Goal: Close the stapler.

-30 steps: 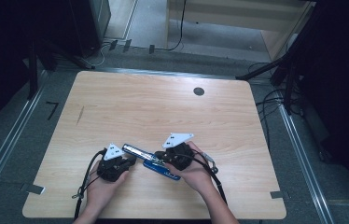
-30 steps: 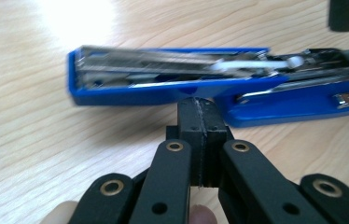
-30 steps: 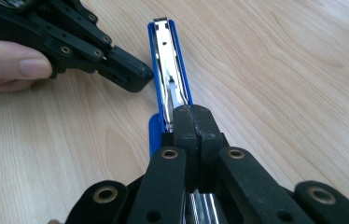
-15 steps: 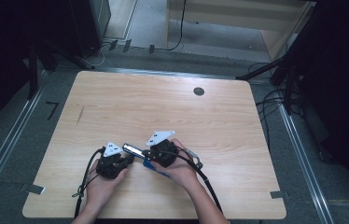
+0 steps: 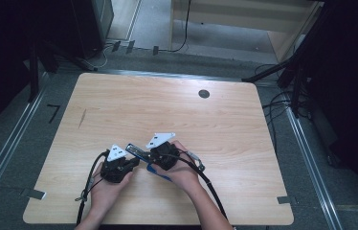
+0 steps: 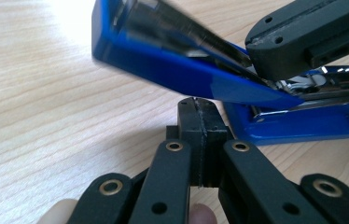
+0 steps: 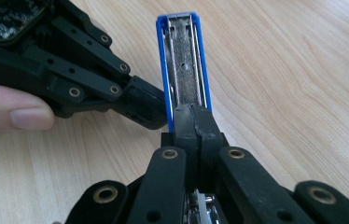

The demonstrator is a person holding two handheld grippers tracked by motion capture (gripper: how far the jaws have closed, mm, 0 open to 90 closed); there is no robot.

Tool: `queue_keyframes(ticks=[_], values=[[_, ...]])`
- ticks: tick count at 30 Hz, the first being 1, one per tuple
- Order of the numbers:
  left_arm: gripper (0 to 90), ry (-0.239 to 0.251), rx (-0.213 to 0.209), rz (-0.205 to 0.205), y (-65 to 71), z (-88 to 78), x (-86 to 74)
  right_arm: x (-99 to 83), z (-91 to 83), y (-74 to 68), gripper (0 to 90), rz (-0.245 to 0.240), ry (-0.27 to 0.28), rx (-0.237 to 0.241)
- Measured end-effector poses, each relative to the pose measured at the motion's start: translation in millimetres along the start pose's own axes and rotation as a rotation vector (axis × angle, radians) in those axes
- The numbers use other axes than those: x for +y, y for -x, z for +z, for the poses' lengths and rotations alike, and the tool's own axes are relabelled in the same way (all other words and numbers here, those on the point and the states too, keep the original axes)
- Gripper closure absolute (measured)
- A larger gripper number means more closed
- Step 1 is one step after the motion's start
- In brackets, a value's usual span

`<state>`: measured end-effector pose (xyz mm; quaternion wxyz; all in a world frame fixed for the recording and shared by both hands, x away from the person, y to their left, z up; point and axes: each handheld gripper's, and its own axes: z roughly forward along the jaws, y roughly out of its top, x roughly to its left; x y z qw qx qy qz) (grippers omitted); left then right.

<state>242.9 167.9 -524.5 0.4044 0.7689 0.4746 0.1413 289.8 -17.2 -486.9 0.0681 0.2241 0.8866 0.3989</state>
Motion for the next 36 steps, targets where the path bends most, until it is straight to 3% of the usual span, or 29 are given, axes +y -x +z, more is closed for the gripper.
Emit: queue_keyframes(ticks=[6, 13, 16, 26, 31, 32, 34, 36], values=[[90.0, 0.033, -0.032, 0.021, 10.2, -0.5, 1.1, -0.1, -12.4, 1.4, 90.0, 0.000, 0.034, -0.006], [90.0, 0.023, -0.052, 0.045, 22.3, 4.8, -2.3, -7.1, -26.1, 2.8, 90.0, 0.015, 0.061, -0.007], [90.0, 0.020, -0.032, 0.069, 31.7, 7.6, -4.6, -9.7, -30.2, 2.8, 90.0, 0.007, 0.060, -0.018], [90.0, 0.017, -0.031, 0.087, 42.3, 8.8, -9.1, -17.0, -41.1, 5.1, 90.0, 0.011, 0.064, -0.027], [90.0, 0.010, -0.072, 0.114, 52.3, 11.4, -9.8, -20.4, -42.7, 4.6, 90.0, 0.014, 0.060, -0.026], [90.0, 0.001, -0.077, 0.144, 57.3, 14.4, -10.9, -22.4, -43.8, 4.7, 90.0, 0.017, 0.062, -0.029], [90.0, -0.001, -0.076, 0.158, 59.0, 15.9, -10.8, -23.4, -44.5, 5.2, 90.0, 0.018, 0.063, -0.028], [90.0, 0.002, -0.094, 0.145, 59.3, 17.5, -9.3, -25.5, -46.1, 6.1, 90.0, 0.020, 0.066, -0.026]])
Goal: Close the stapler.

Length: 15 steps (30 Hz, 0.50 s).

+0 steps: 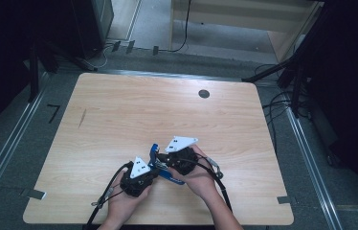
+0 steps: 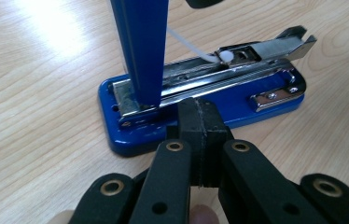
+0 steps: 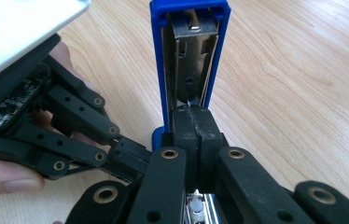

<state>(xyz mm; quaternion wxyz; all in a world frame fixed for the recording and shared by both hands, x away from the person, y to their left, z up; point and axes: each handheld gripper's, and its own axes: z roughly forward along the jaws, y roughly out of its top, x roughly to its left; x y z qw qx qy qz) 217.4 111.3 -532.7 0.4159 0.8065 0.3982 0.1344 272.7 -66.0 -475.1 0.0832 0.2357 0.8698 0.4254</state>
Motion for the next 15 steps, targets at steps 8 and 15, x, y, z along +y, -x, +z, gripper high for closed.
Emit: queue_keyframes(ticks=[8, 15], values=[[90.0, 0.008, -0.014, 0.013, 4.3, 4.2, 1.9, -1.0, -0.6, -0.6, 90.0, 0.001, 0.002, -0.001], [90.0, 0.006, -0.022, 0.021, 4.4, 4.5, 2.0, -3.1, -2.7, 1.1, 90.0, 0.006, 0.006, -0.004]])
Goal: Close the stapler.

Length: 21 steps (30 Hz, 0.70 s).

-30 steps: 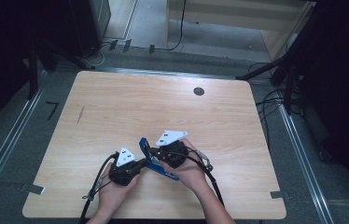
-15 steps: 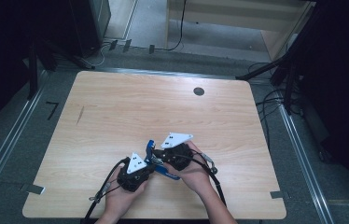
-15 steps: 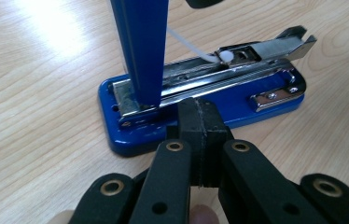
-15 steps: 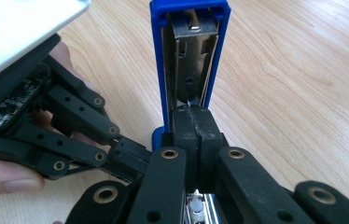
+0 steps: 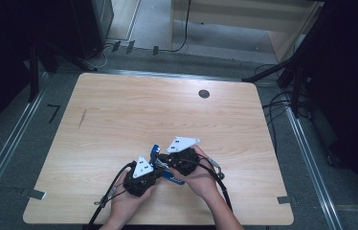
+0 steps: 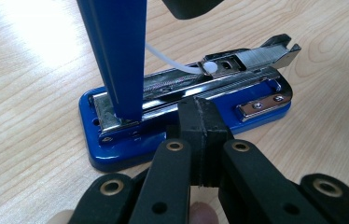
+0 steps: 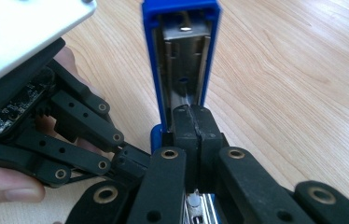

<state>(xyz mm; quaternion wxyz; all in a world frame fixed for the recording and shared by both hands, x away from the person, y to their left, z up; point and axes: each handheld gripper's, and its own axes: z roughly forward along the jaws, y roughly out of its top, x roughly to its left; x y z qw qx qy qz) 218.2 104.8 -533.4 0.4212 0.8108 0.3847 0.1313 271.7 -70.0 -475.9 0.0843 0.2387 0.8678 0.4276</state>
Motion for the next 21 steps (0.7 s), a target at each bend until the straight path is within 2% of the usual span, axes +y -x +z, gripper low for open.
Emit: queue_keyframes(ticks=[11, 16, 21], values=[[90.0, -0.005, -0.004, 0.014, 1.2, -0.1, -0.2, -1.5, -7.5, 2.4, 90.0, 0.009, 0.011, -0.016], [90.0, -0.005, -0.002, 0.019, 1.6, -0.1, -0.1, 3.9, -13.2, 7.2, 90.0, 0.019, 0.021, -0.026], [90.0, -0.005, 0.003, 0.023, 2.1, -0.1, -0.1, 15.2, -19.1, 9.6, 90.0, 0.033, 0.056, -0.039]])
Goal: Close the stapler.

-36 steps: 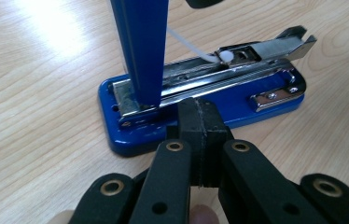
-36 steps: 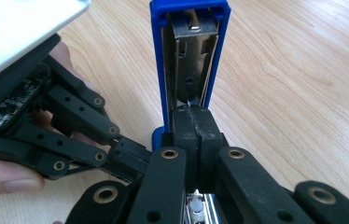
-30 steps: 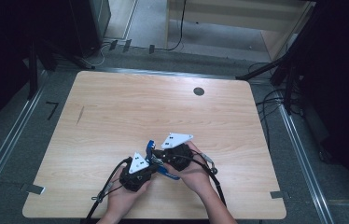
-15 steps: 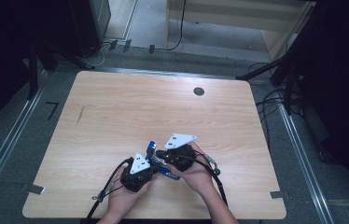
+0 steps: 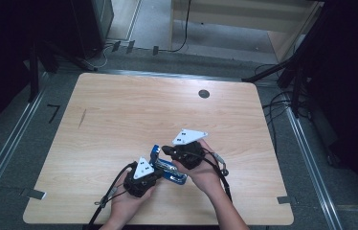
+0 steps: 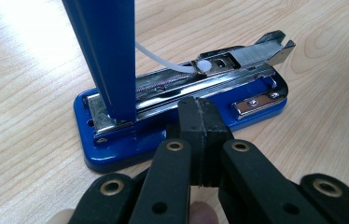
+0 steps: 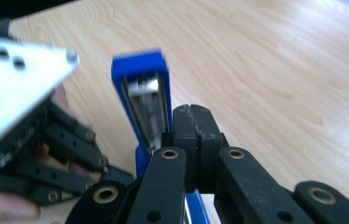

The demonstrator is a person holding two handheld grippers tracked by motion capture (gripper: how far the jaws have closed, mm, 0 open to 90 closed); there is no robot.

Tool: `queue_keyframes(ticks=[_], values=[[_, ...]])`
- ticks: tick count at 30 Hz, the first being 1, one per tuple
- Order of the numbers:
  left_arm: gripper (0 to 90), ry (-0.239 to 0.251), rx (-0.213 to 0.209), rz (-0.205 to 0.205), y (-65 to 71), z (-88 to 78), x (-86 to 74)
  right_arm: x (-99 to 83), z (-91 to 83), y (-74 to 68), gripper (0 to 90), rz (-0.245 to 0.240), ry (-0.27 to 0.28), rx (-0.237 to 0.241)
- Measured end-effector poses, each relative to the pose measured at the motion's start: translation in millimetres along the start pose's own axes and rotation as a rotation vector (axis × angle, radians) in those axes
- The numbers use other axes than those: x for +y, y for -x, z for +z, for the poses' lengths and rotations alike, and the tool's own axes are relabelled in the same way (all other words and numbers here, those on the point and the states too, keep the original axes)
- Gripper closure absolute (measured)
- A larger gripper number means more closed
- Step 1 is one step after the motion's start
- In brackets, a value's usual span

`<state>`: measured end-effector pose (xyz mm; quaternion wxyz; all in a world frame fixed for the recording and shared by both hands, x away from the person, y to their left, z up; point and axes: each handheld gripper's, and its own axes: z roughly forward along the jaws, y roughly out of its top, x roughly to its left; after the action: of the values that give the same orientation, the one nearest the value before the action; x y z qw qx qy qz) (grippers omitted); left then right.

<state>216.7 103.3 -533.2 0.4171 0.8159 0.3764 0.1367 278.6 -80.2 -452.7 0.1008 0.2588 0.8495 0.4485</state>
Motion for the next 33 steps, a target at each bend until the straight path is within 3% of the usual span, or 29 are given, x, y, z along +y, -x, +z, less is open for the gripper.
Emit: queue_keyframes(ticks=[12, 19, 33], values=[[90.0, 0.001, -0.005, 0.000, -0.9, 0.1, 0.0, 32.9, 3.0, -1.1, 90.0, -0.021, 0.020, -0.007], [90.0, 0.003, -0.007, -0.002, -0.9, 0.1, 0.0, 46.3, 5.9, -10.2, 90.0, -0.057, 0.035, 0.015], [90.0, 0.000, -0.007, 0.004, -1.2, -0.1, -0.1, 41.4, 3.3, -18.2, 90.0, -0.091, 0.017, 0.040]])
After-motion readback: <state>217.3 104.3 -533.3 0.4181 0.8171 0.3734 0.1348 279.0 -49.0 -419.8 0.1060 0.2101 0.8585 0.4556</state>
